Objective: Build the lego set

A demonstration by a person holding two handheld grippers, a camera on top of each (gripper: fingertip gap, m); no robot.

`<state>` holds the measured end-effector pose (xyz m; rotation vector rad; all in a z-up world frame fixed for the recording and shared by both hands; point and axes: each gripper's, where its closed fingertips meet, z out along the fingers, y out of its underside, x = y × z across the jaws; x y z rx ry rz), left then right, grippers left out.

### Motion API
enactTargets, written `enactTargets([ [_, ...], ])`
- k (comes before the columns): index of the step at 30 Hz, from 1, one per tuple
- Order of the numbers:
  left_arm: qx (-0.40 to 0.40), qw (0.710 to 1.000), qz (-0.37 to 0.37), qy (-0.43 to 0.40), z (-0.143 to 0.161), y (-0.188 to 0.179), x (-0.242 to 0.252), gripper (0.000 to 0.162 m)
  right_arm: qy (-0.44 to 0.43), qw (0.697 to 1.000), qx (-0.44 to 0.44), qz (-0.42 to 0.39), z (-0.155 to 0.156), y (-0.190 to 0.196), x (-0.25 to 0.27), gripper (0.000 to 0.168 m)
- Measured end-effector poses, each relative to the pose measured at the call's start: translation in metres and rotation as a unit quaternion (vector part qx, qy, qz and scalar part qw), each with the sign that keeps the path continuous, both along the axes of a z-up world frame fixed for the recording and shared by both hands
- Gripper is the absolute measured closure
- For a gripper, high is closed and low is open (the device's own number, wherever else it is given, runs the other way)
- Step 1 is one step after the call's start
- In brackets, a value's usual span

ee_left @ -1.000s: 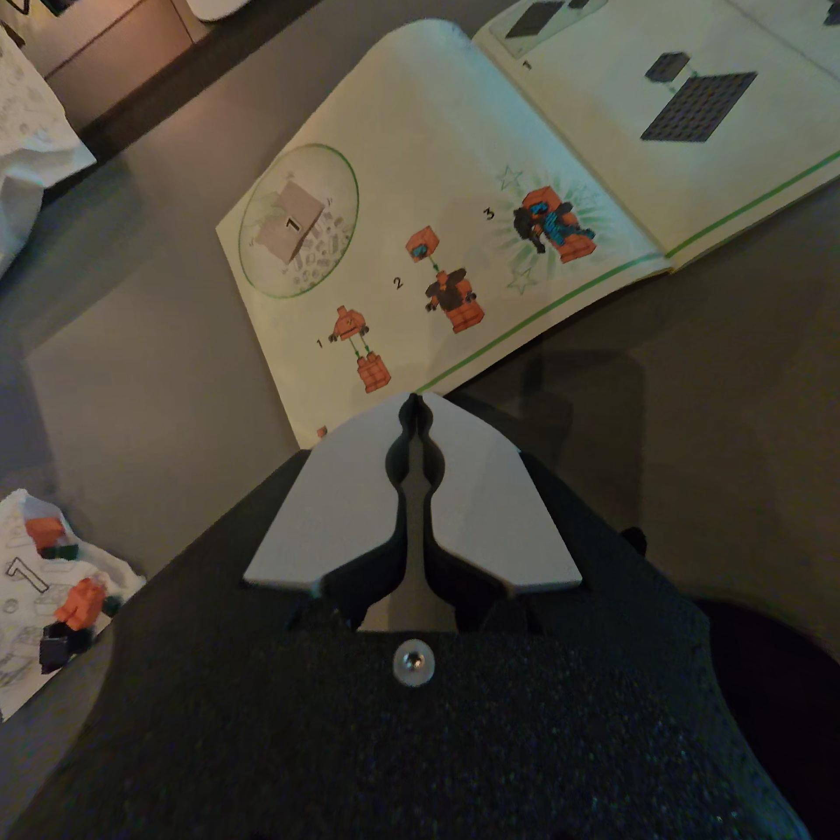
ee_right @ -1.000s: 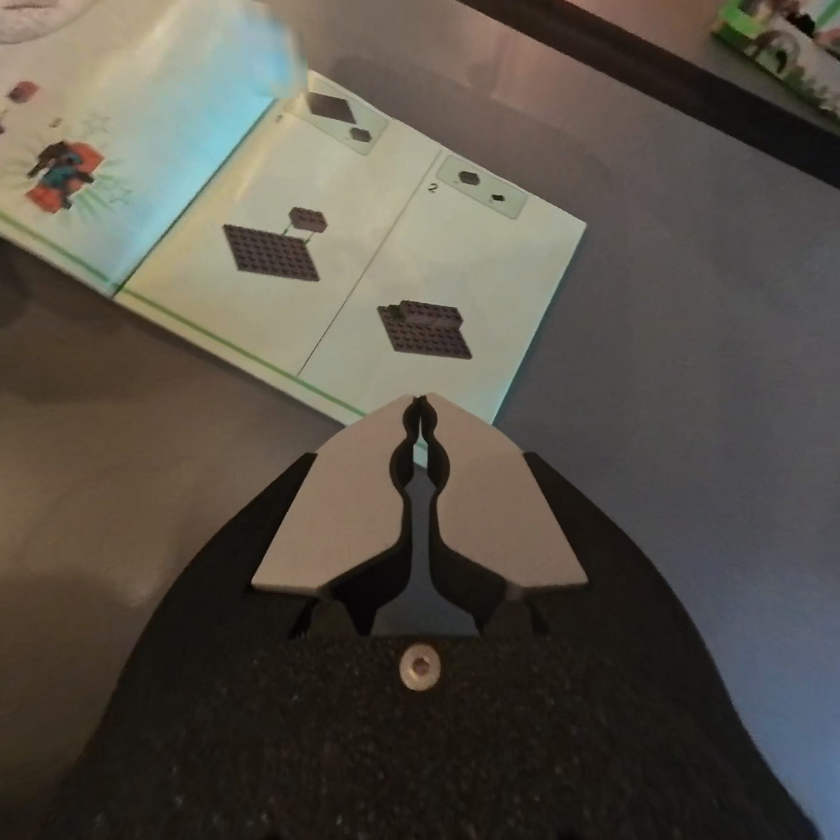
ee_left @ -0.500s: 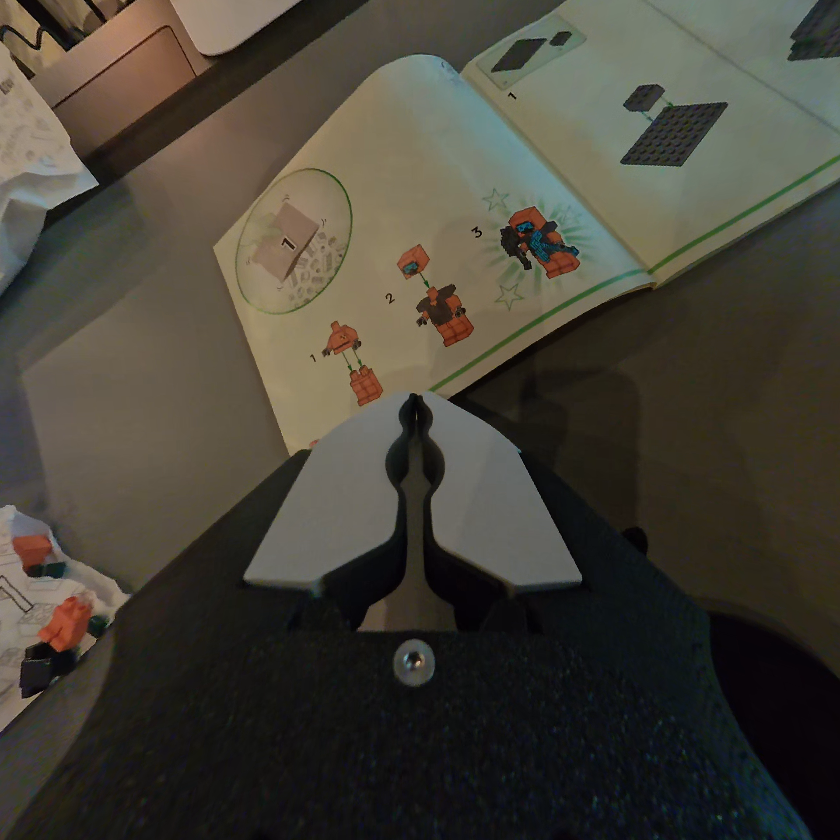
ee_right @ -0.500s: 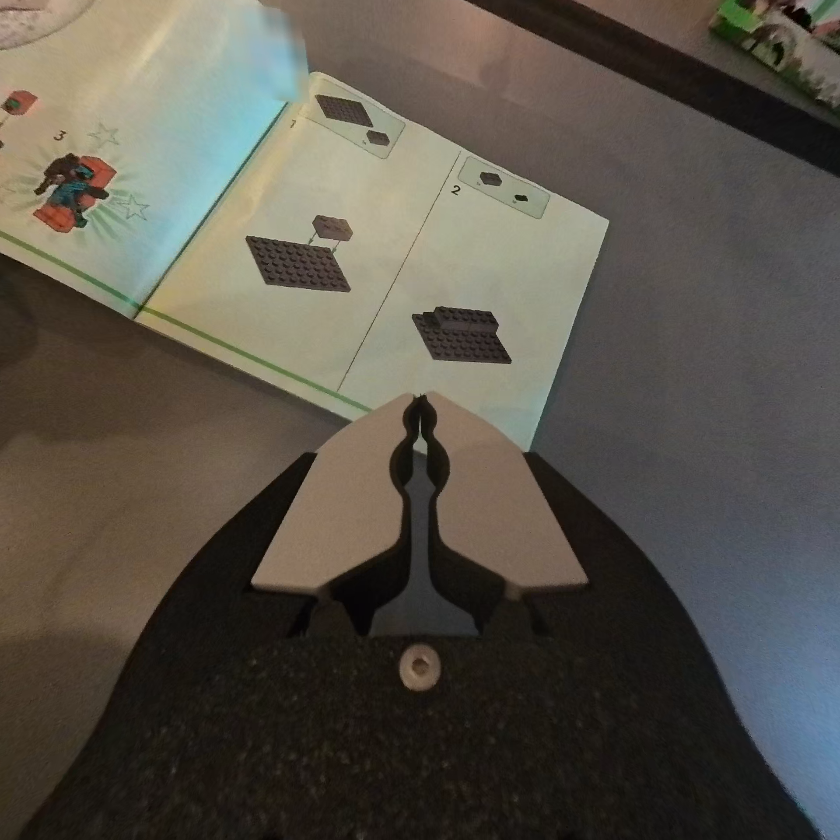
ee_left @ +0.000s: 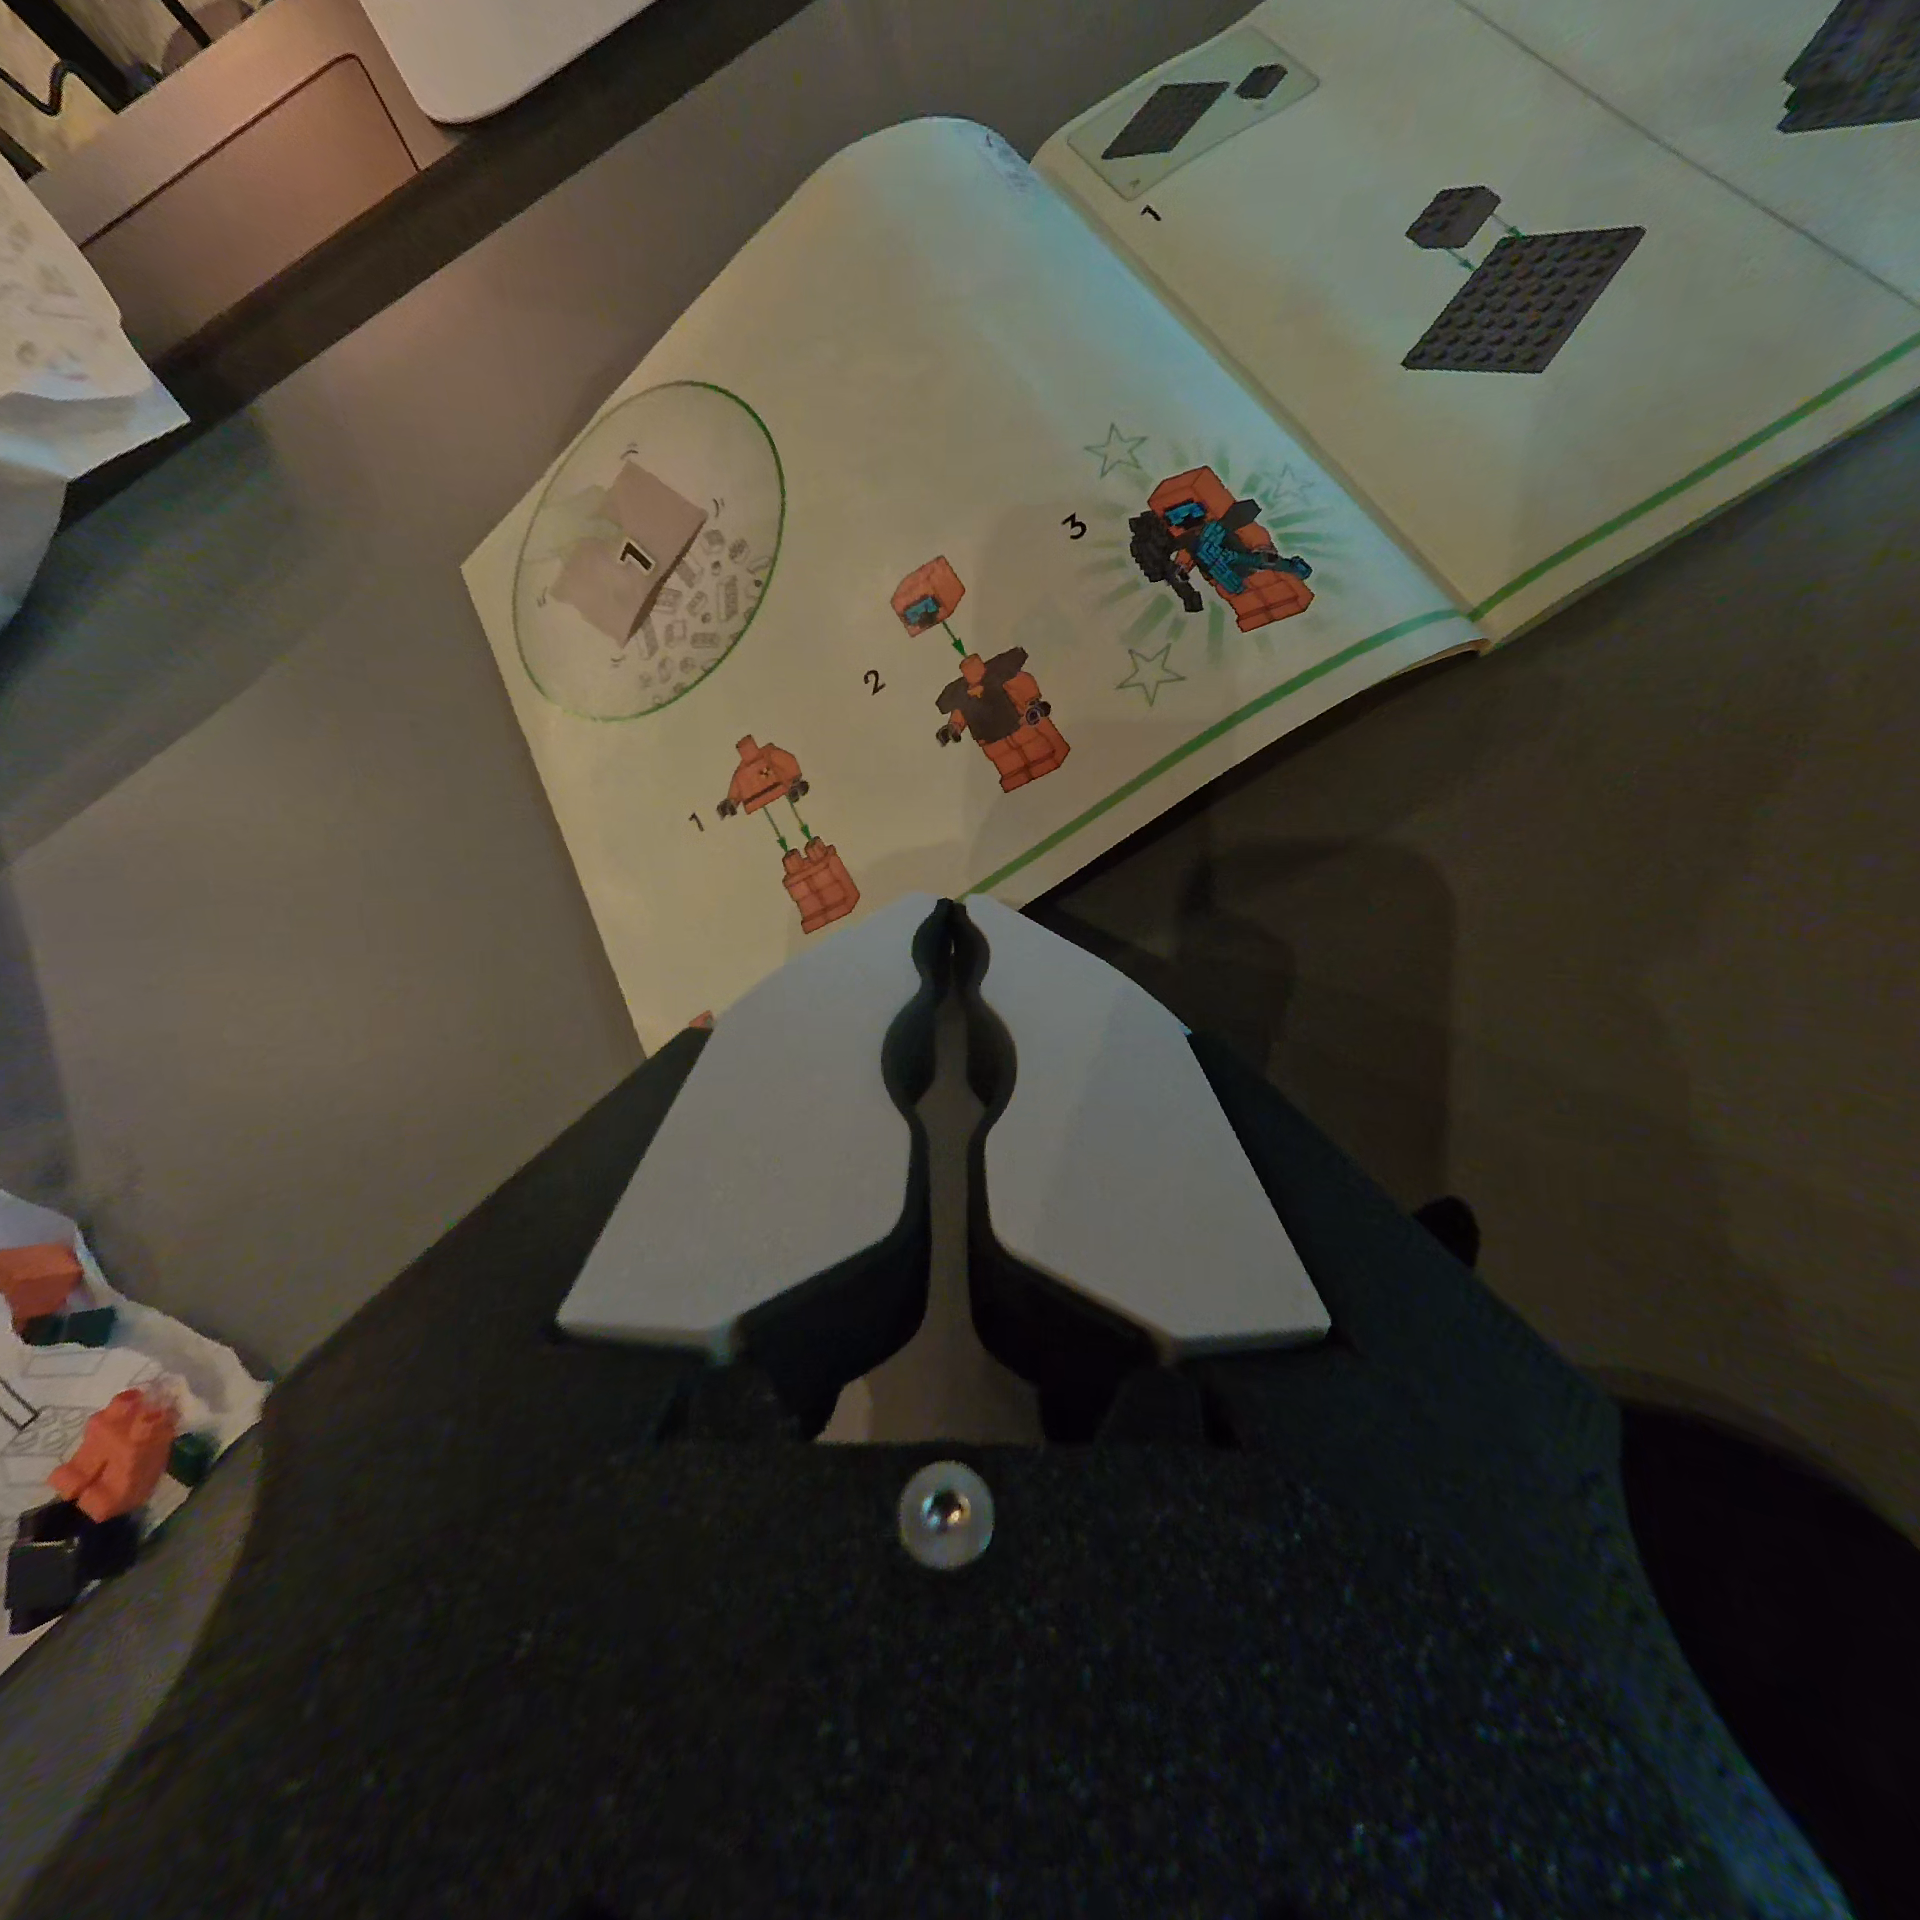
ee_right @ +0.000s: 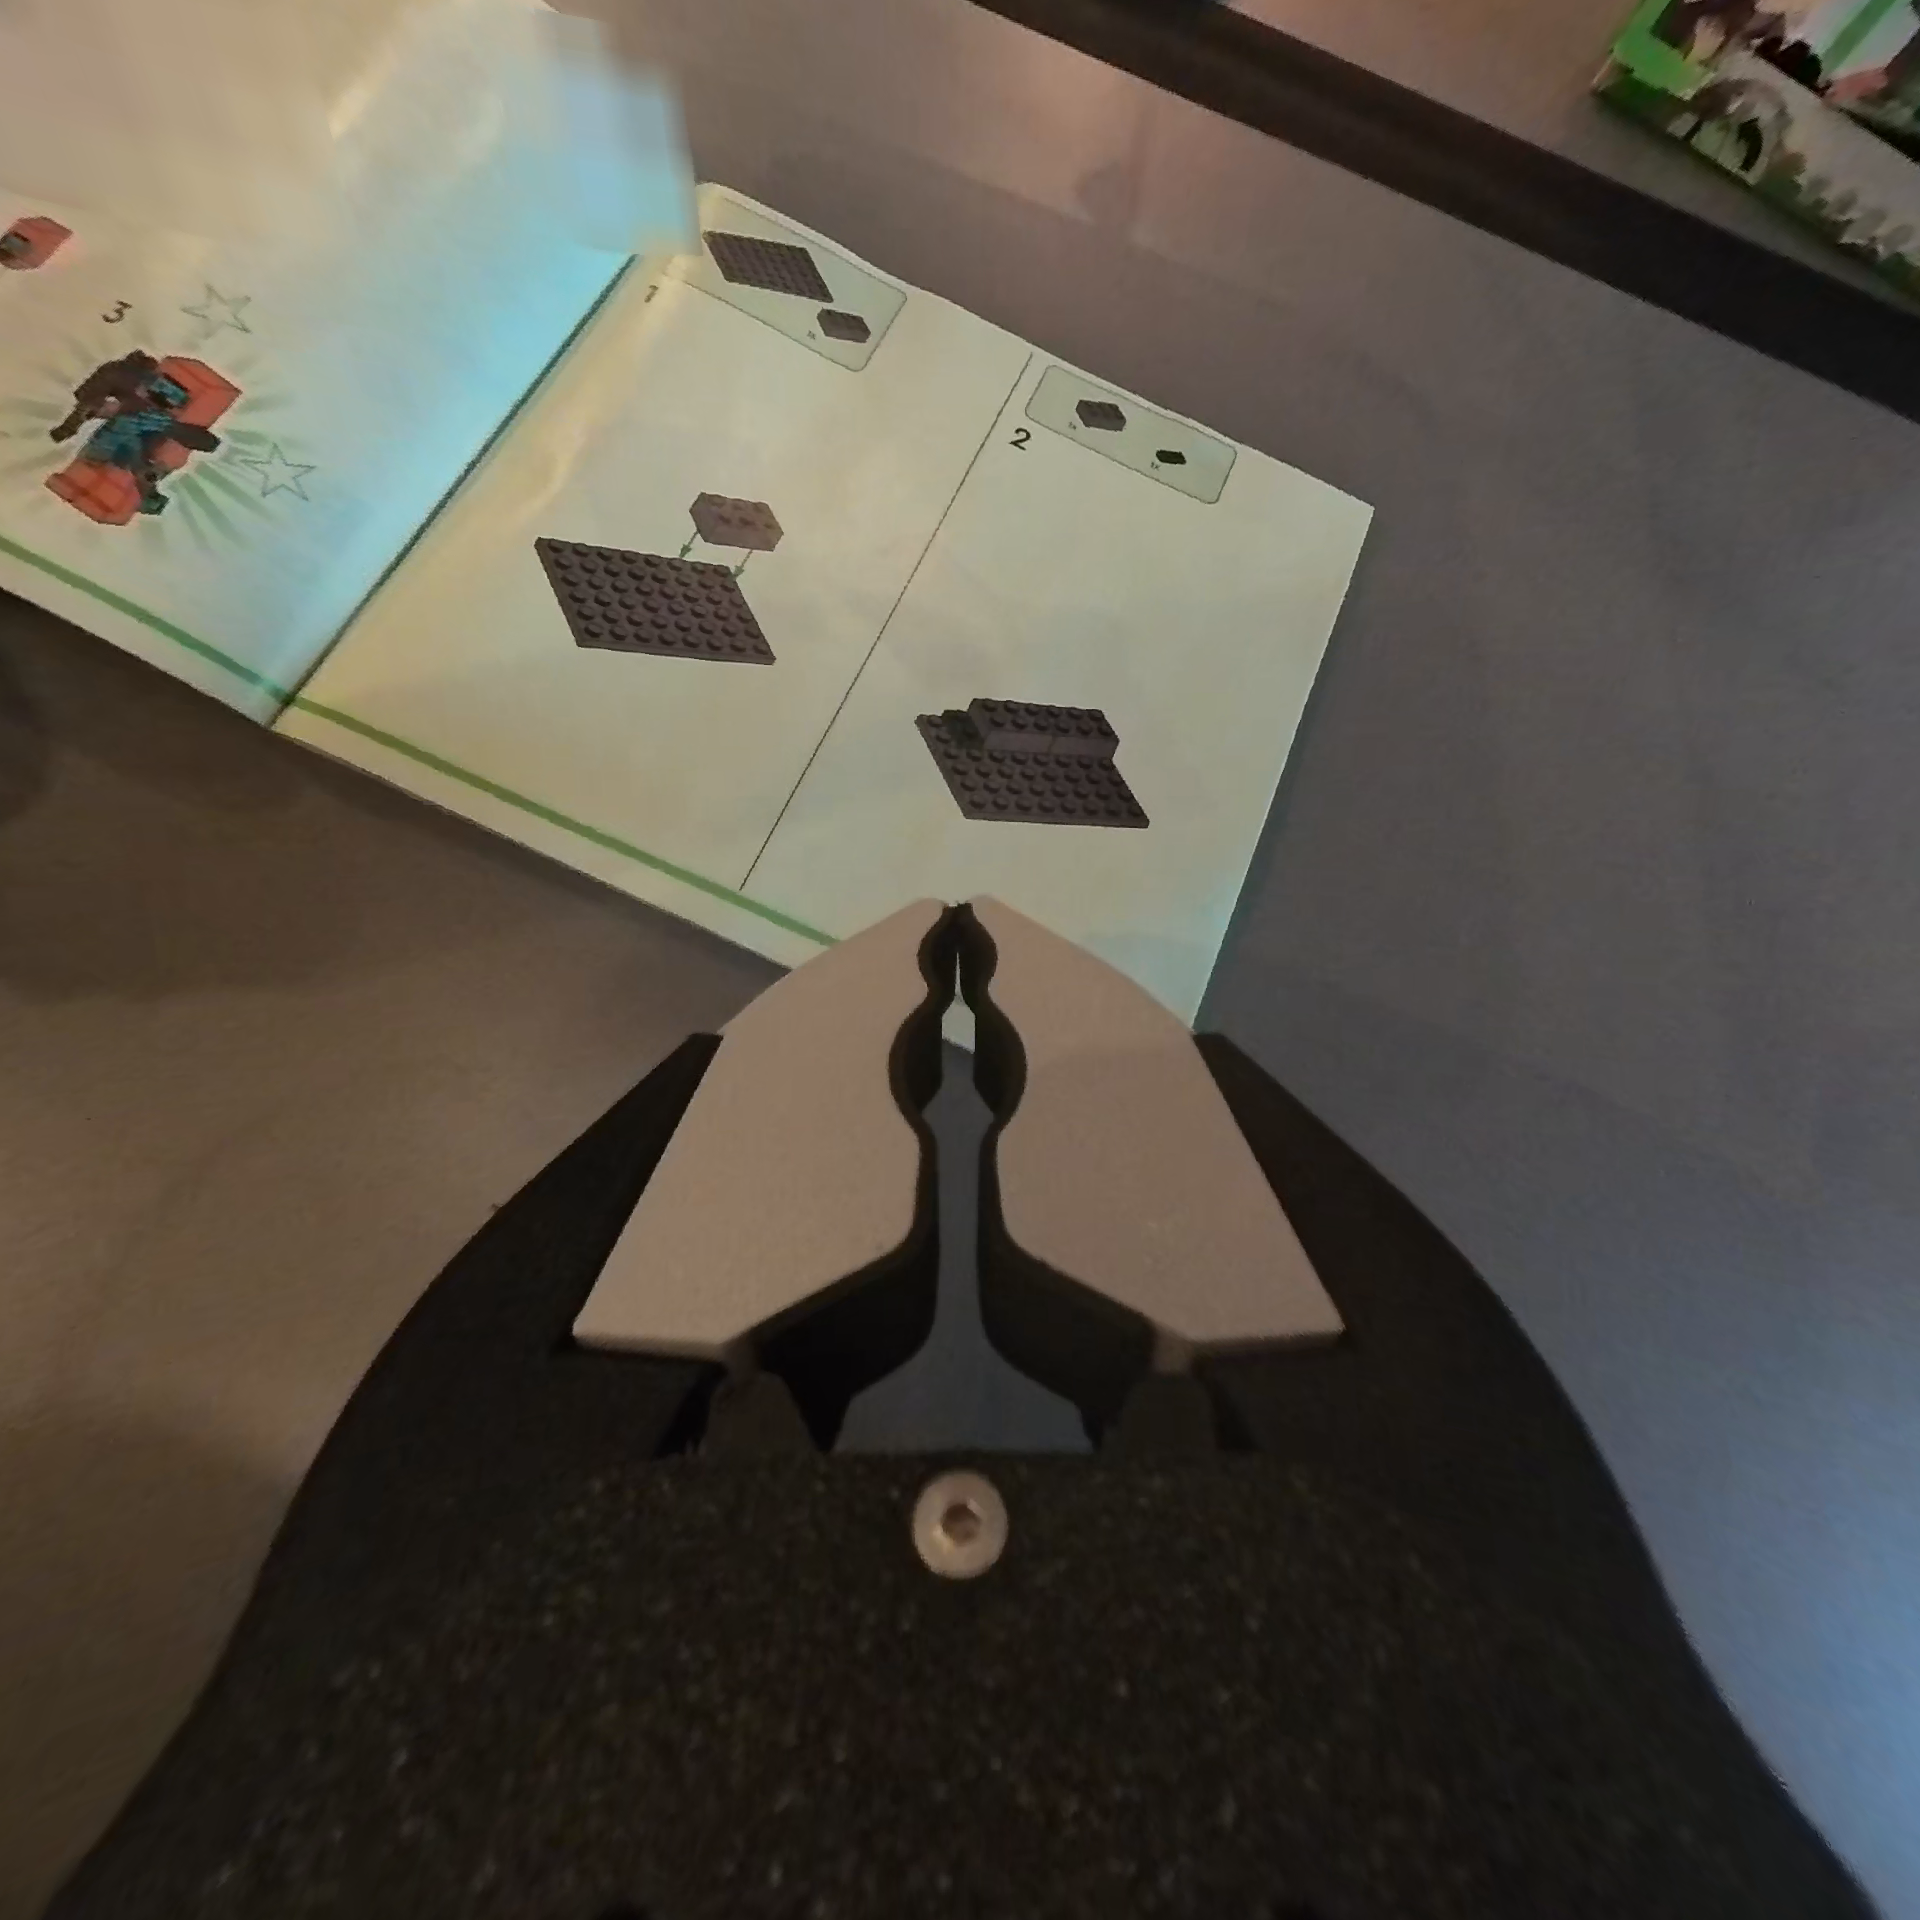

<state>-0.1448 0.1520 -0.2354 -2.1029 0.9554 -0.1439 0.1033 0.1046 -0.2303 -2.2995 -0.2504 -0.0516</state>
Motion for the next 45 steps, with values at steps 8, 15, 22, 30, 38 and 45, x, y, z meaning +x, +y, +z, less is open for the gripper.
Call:
enactTargets([
  [8,0.001,1.0,0.003,-0.001,0.001,0.001,-0.001,0.162,0.001,1.0,-0.023,-0.003,-0.002,-0.002,0.004,0.168],
  [15,0.007,1.0,0.0,-0.001,0.002,0.002,-0.003,0.162,-0.001,1.0,-0.011,0.003,0.002,0.0,0.007,0.168],
  [22,0.015,1.0,-0.001,-0.011,0.005,0.004,-0.005,0.162,0.005,0.999,0.025,0.039,0.01,0.001,0.004,0.168],
  [30,0.032,0.999,0.001,-0.014,0.009,0.007,-0.009,0.162,0.006,0.996,0.058,0.068,0.017,0.0,0.002,0.168],
  [38,0.03,0.999,0.002,-0.024,0.01,0.007,-0.01,0.162,0.001,0.996,0.048,0.07,0.009,0.0,0.002,0.168],
  [45,0.024,1.0,-0.005,-0.019,0.006,0.006,-0.009,0.162,-0.01,0.993,0.054,0.107,0.008,0.003,-0.006,0.168],
])
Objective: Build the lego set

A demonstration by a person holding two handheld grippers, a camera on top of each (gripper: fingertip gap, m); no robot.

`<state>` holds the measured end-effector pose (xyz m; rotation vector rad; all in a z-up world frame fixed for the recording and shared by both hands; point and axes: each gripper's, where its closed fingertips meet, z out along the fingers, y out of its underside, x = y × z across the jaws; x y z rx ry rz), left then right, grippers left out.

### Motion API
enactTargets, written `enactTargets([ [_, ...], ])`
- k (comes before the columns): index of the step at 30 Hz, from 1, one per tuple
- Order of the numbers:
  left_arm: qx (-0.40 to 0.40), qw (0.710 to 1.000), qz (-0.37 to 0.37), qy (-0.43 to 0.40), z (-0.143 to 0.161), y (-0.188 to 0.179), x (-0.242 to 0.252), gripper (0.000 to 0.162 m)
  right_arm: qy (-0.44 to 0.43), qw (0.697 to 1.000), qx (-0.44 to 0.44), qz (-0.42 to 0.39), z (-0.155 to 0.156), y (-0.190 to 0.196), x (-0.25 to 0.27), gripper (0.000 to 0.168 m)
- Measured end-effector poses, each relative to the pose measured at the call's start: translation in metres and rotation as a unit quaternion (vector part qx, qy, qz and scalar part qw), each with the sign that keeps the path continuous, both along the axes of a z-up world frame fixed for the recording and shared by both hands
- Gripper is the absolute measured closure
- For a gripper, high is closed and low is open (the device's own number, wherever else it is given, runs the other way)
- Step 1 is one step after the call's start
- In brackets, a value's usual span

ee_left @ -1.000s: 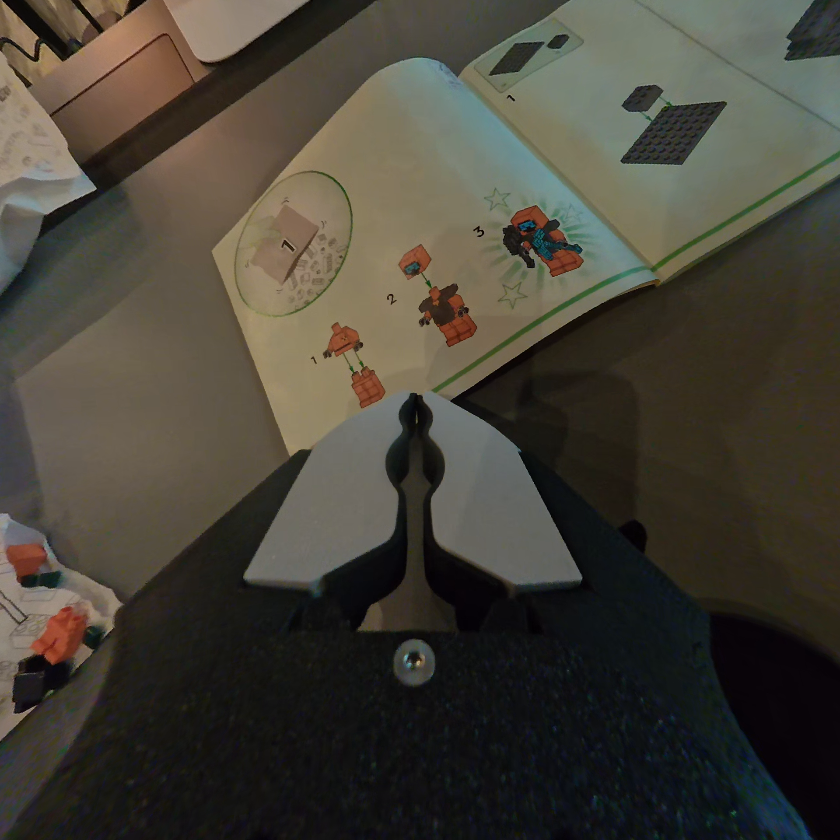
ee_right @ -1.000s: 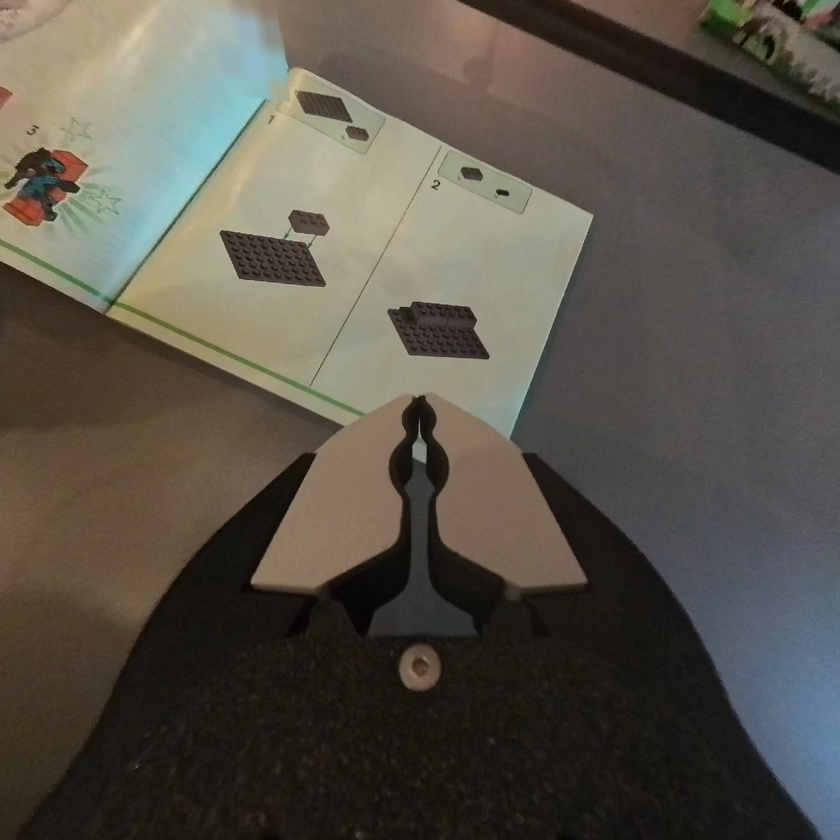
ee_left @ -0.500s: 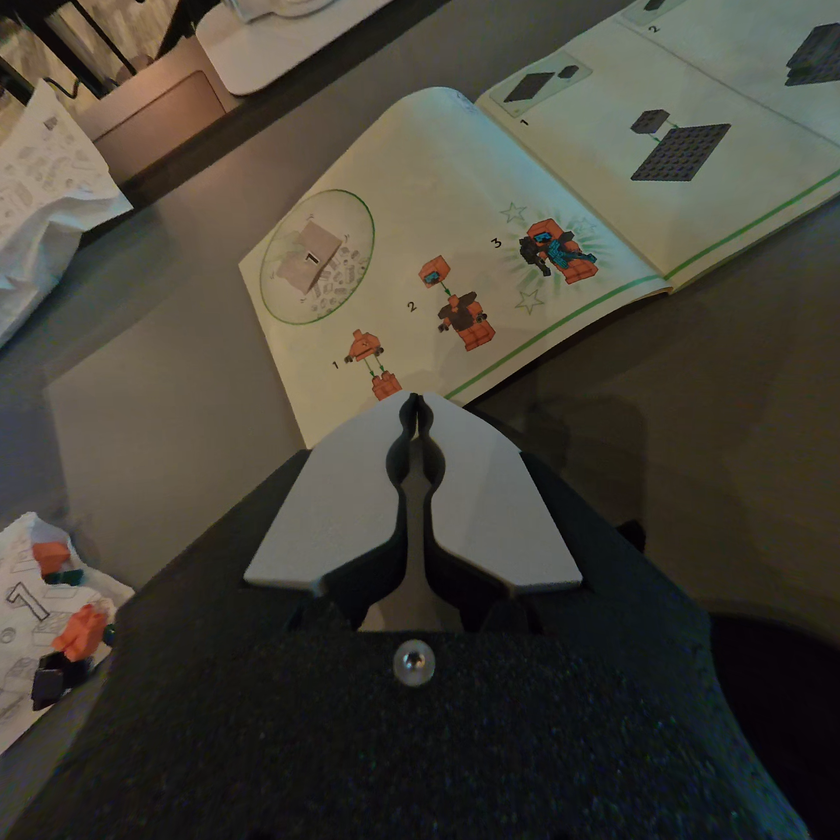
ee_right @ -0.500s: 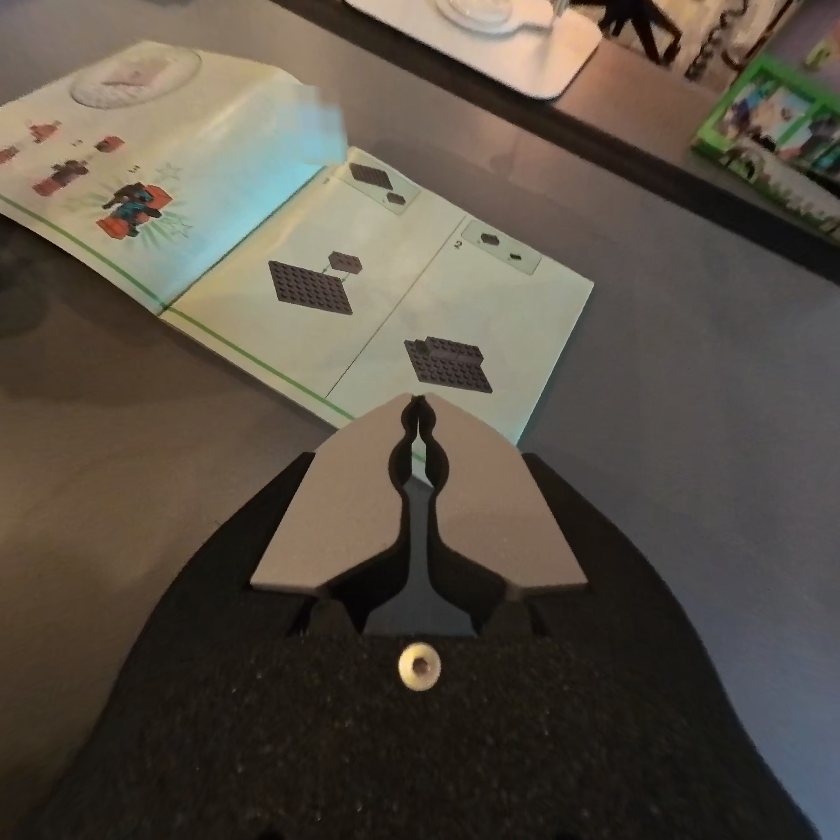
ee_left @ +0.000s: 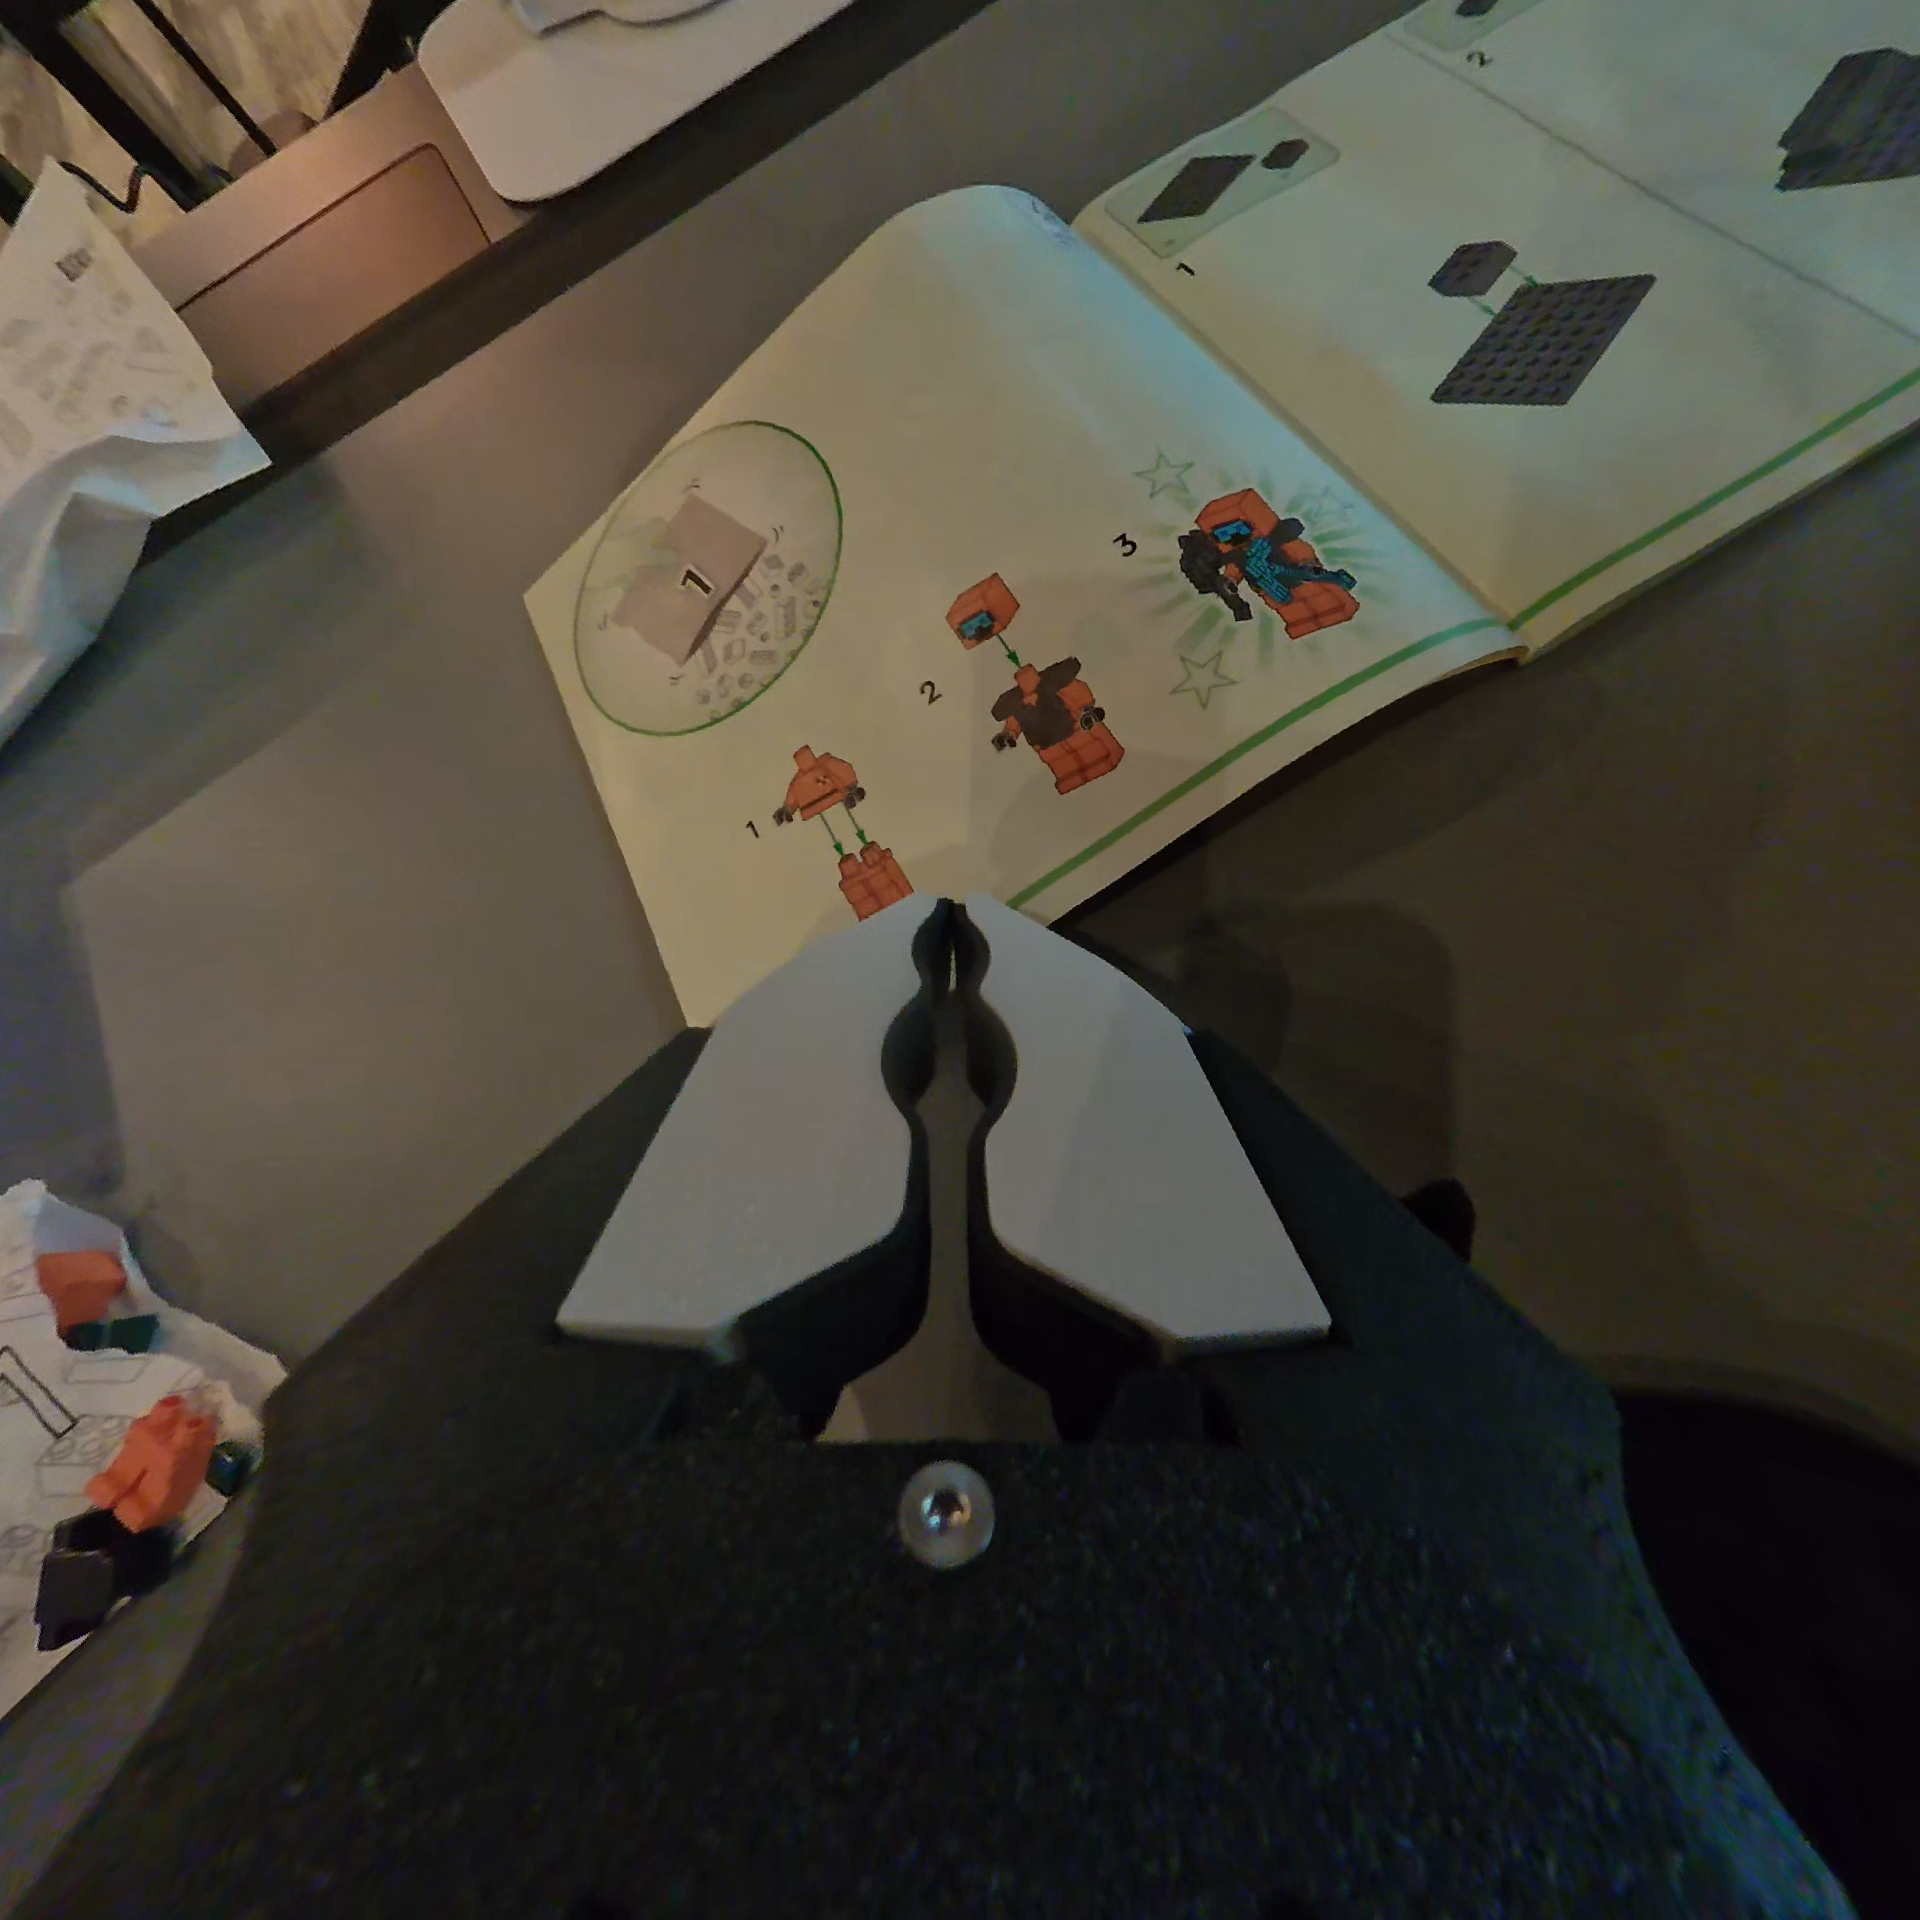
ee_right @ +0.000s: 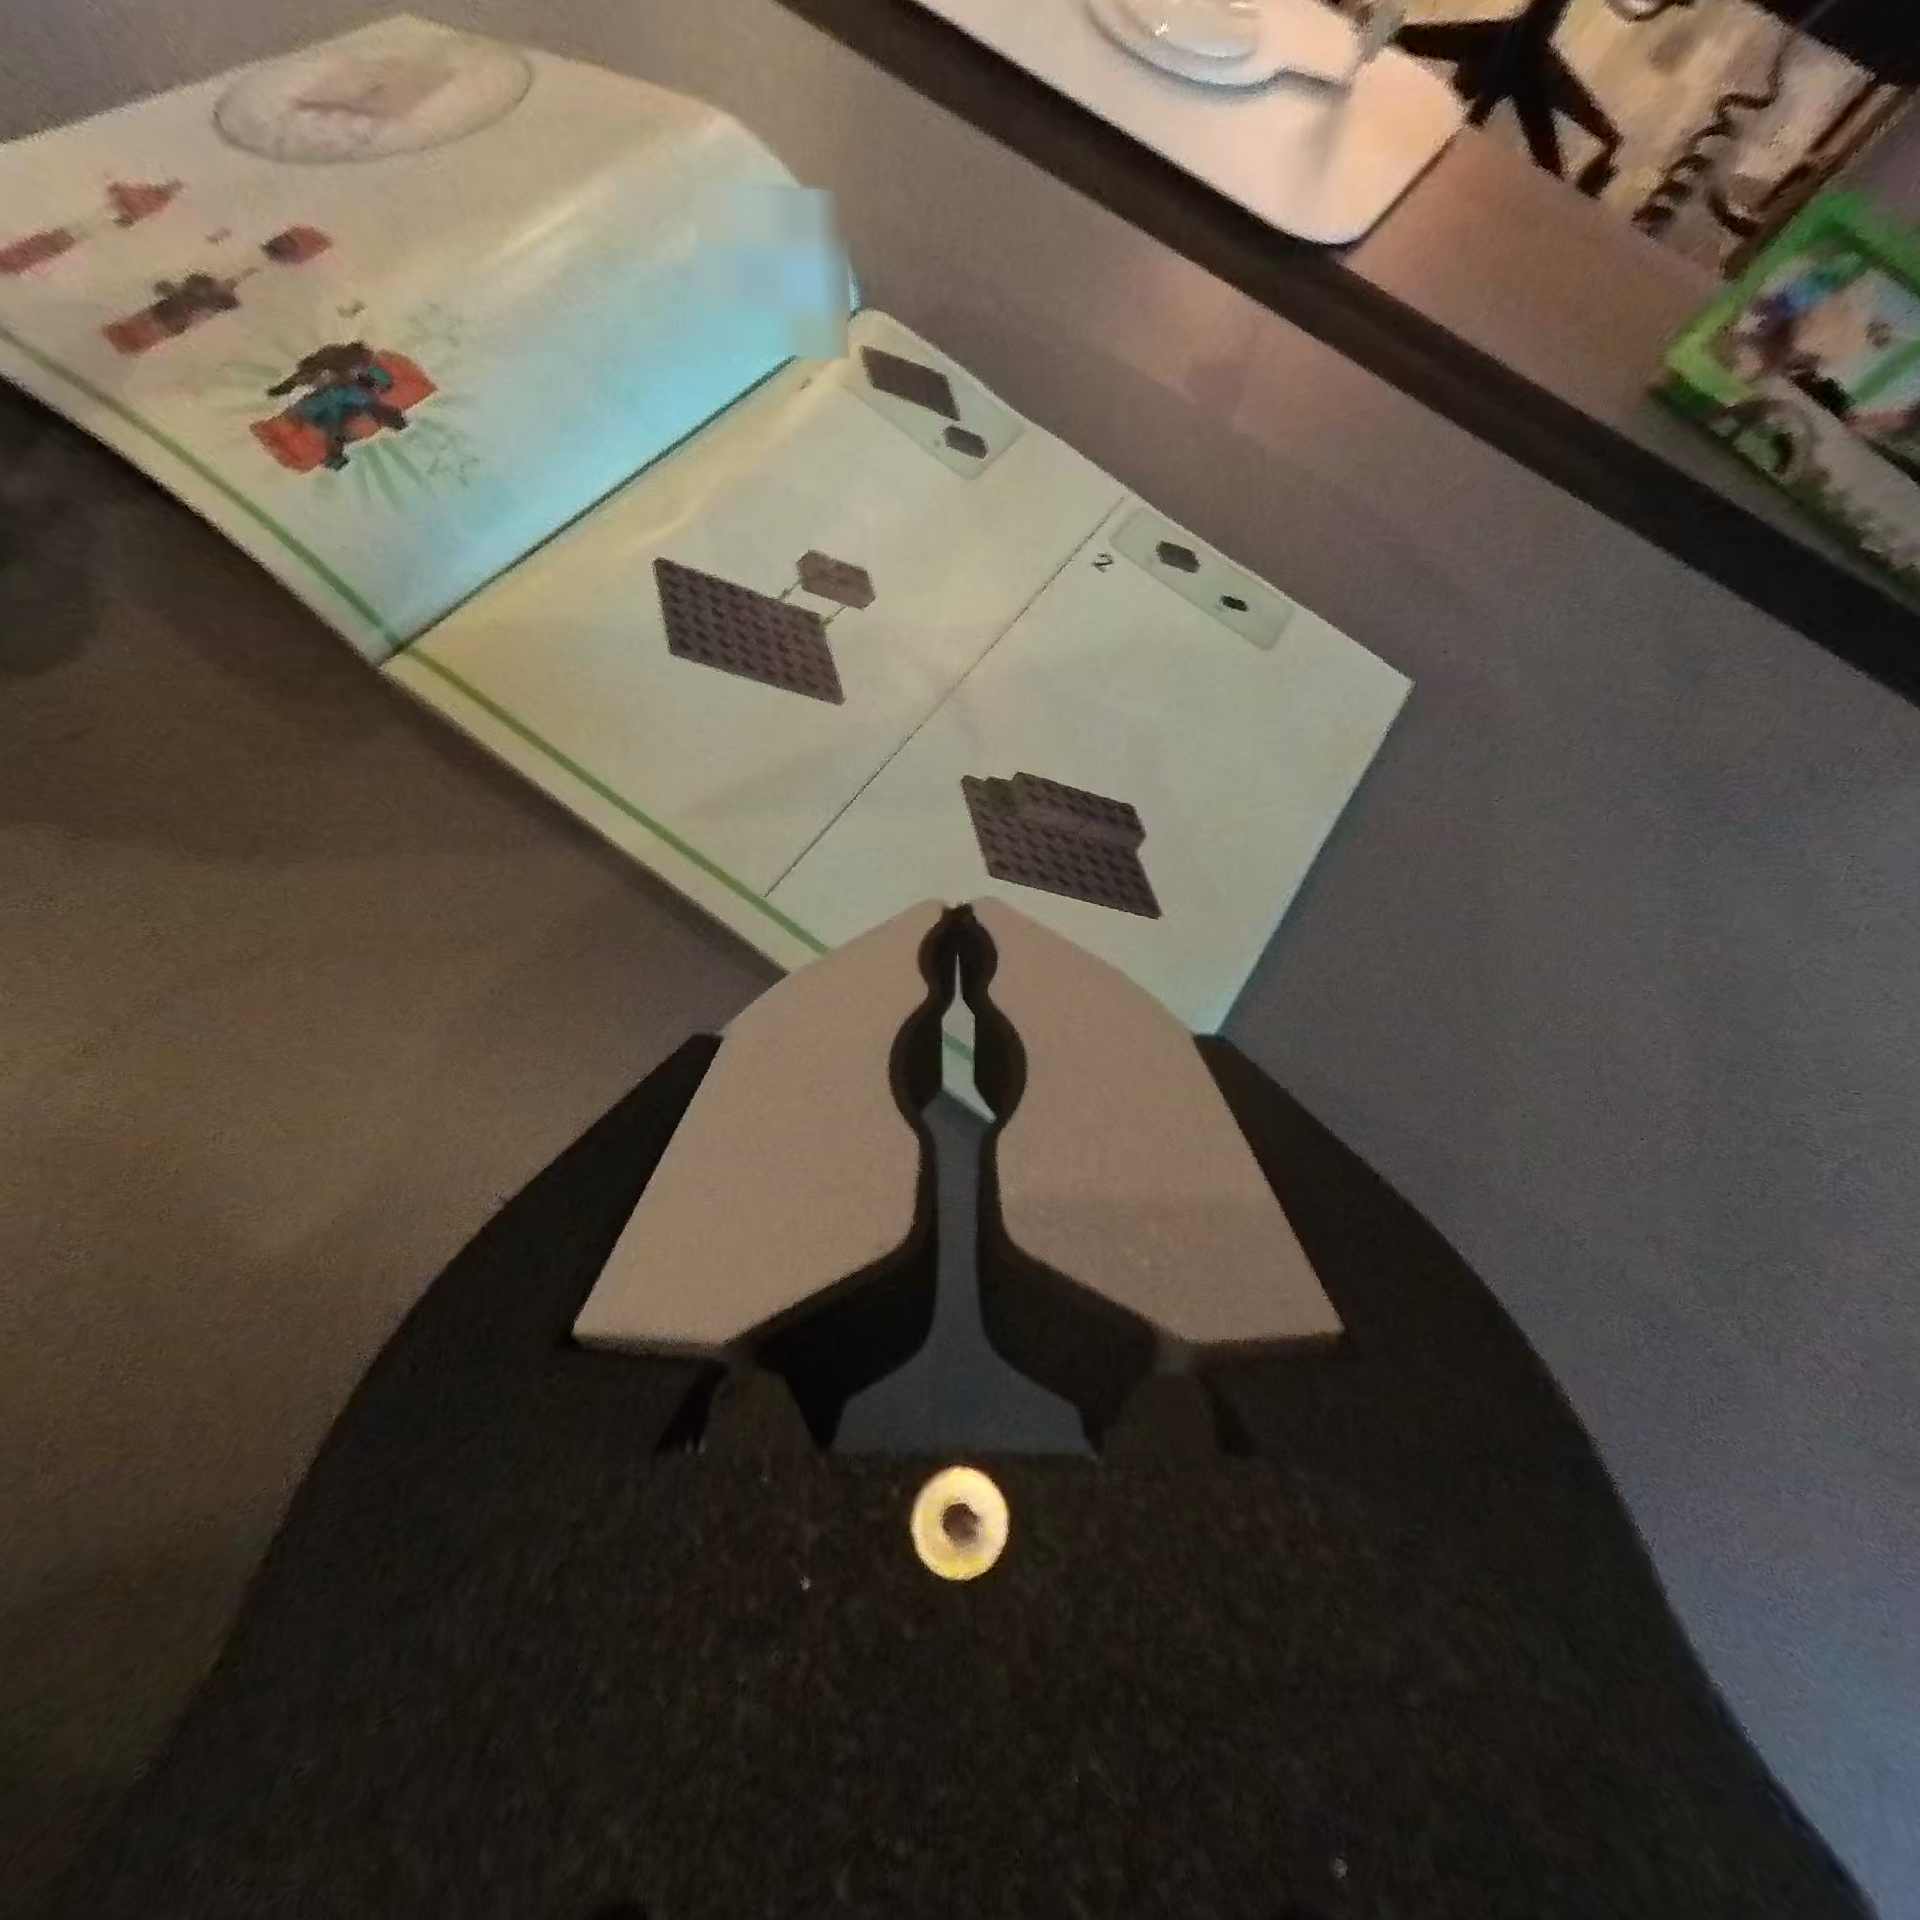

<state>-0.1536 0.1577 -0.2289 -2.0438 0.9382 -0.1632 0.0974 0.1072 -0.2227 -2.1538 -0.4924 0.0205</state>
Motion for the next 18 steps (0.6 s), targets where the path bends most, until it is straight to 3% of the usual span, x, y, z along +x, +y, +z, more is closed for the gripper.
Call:
enactTargets([
  [8,-0.006,1.0,-0.008,-0.003,-0.001,-0.004,0.002,0.162,-0.007,0.998,-0.036,0.048,-0.01,-0.005,-0.019,0.168],
  [17,-0.026,0.998,-0.052,-0.008,-0.004,-0.016,0.02,0.162,-0.091,0.986,-0.046,0.135,-0.022,0.0,-0.043,0.168],
  [18,-0.027,0.998,-0.057,0.001,-0.007,-0.016,0.021,0.162,-0.095,0.984,-0.048,0.139,-0.023,0.001,-0.043,0.155],
])
